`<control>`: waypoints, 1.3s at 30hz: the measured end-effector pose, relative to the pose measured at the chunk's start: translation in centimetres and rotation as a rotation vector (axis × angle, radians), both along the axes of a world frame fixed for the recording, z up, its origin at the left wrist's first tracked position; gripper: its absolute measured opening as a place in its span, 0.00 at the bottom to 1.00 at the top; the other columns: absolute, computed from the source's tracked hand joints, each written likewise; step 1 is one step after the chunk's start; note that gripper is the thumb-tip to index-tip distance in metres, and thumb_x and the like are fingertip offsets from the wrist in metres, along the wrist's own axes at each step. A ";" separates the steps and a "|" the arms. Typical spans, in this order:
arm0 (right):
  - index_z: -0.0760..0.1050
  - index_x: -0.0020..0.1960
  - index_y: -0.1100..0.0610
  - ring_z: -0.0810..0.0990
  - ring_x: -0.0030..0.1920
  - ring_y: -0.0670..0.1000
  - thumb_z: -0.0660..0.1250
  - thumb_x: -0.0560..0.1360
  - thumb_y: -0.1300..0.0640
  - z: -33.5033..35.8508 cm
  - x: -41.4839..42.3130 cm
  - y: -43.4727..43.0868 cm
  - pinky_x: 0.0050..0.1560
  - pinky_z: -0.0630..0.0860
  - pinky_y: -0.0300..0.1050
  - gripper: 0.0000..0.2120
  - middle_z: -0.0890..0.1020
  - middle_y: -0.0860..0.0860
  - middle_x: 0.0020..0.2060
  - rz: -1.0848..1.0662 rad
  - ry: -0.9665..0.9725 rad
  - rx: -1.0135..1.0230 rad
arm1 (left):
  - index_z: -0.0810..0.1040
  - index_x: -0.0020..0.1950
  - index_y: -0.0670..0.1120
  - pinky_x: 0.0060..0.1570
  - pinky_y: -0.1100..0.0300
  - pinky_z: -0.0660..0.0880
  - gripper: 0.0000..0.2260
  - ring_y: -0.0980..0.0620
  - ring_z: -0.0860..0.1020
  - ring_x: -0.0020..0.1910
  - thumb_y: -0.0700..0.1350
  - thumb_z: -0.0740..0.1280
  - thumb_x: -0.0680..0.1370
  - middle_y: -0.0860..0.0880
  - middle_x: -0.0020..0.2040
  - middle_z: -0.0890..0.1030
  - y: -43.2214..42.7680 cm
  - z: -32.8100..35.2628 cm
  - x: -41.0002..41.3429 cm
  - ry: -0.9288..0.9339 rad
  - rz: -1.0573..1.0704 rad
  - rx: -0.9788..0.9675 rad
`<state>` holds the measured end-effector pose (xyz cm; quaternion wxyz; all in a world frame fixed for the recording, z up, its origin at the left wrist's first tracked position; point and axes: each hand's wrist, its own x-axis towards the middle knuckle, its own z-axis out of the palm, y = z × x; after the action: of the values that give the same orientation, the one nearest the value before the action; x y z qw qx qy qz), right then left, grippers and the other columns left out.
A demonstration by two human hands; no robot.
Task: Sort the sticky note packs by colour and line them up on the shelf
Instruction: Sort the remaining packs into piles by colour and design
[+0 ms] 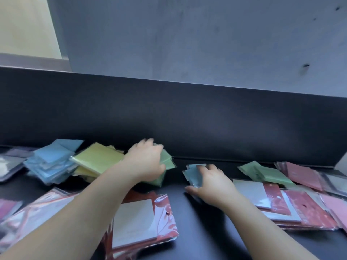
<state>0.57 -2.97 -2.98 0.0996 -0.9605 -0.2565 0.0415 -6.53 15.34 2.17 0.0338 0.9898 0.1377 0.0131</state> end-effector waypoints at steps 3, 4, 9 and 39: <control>0.65 0.69 0.51 0.69 0.61 0.56 0.65 0.72 0.44 -0.1 0.2 -0.1 0.57 0.73 0.48 0.28 0.70 0.53 0.60 -0.033 0.001 0.002 | 0.66 0.71 0.45 0.71 0.52 0.60 0.24 0.43 0.60 0.73 0.54 0.61 0.78 0.43 0.73 0.63 -1.2 0.0 -0.1 0.008 -0.094 -0.001; 0.66 0.69 0.51 0.70 0.61 0.56 0.64 0.72 0.45 0.0 0.3 -0.3 0.57 0.73 0.48 0.27 0.71 0.53 0.59 -0.045 -0.006 0.020 | 0.65 0.71 0.45 0.71 0.52 0.60 0.24 0.44 0.60 0.73 0.54 0.60 0.78 0.43 0.73 0.64 -1.7 -0.1 0.0 0.012 -0.118 -0.009; 0.65 0.71 0.50 0.72 0.62 0.55 0.63 0.72 0.48 1.4 0.8 -2.9 0.56 0.72 0.45 0.28 0.73 0.52 0.60 -0.108 -0.055 0.148 | 0.69 0.68 0.45 0.66 0.49 0.68 0.19 0.44 0.67 0.69 0.50 0.60 0.79 0.45 0.68 0.68 -5.1 -0.9 0.9 0.051 -0.227 -0.099; 0.69 0.70 0.54 0.69 0.64 0.49 0.67 0.72 0.54 0.8 -6.3 -7.7 0.59 0.62 0.36 0.26 0.72 0.48 0.63 0.142 -0.129 0.527 | 0.68 0.70 0.52 0.63 0.57 0.69 0.27 0.49 0.70 0.66 0.52 0.68 0.71 0.50 0.68 0.68 -10.0 -1.6 -7.0 -0.216 0.203 -0.334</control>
<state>-5.73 -10.71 -2.13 0.3261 -0.8819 -0.3307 -0.0808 -13.57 5.37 0.55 0.2104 0.9444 0.2324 0.0996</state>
